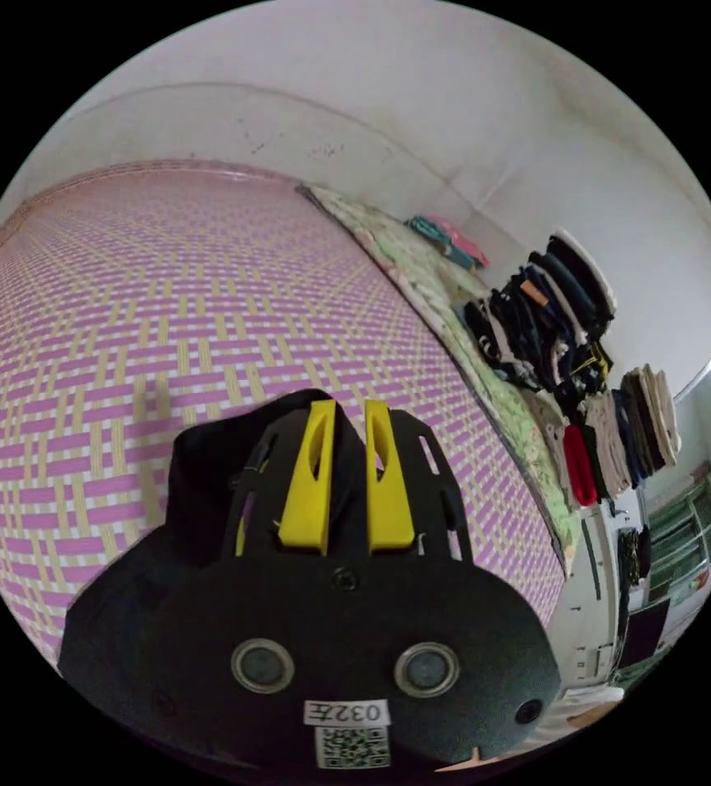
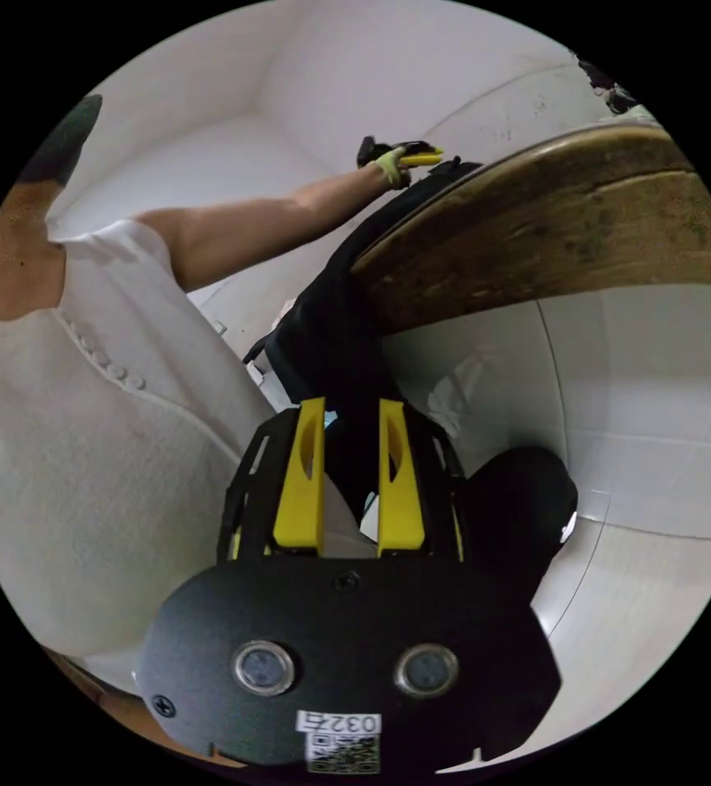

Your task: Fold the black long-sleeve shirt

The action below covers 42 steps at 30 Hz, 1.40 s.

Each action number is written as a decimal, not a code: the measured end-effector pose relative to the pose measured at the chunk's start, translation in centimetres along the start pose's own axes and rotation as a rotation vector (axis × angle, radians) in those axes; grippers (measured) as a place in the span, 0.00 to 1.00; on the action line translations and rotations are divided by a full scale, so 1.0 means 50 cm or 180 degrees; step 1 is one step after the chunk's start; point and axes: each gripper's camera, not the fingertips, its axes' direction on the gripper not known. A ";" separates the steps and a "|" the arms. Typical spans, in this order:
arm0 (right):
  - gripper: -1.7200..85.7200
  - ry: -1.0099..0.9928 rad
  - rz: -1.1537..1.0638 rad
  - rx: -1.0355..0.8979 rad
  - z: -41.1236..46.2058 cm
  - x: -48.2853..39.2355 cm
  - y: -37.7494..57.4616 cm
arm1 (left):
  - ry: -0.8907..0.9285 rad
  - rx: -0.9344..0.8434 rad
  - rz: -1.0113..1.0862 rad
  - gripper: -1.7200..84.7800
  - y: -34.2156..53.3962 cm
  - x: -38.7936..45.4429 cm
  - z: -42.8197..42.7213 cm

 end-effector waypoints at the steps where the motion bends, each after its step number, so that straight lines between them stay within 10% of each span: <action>1: 0.14 -0.0003 0.0010 0.0015 -0.001 0.001 0.000 | 0.0099 0.0023 0.0085 0.06 0.006 0.008 -0.014; 6: 0.15 -0.0065 -0.0096 -0.0110 0.038 -0.003 -0.013 | 0.0349 -0.0701 0.0703 0.21 0.039 0.147 0.018; 14: 0.09 -0.0024 -0.0310 -0.0302 0.091 -0.031 -0.034 | -0.0874 -0.1544 0.1292 0.14 0.069 0.271 0.204; 35: 0.09 -0.0161 -0.0074 -0.0081 0.065 0.017 -0.037 | -0.1115 -0.1232 0.0443 0.05 0.089 0.137 0.218; 42: 0.13 -0.0250 0.0162 0.0101 0.039 0.043 -0.026 | 0.0088 -0.0536 0.0266 0.13 0.219 0.101 0.002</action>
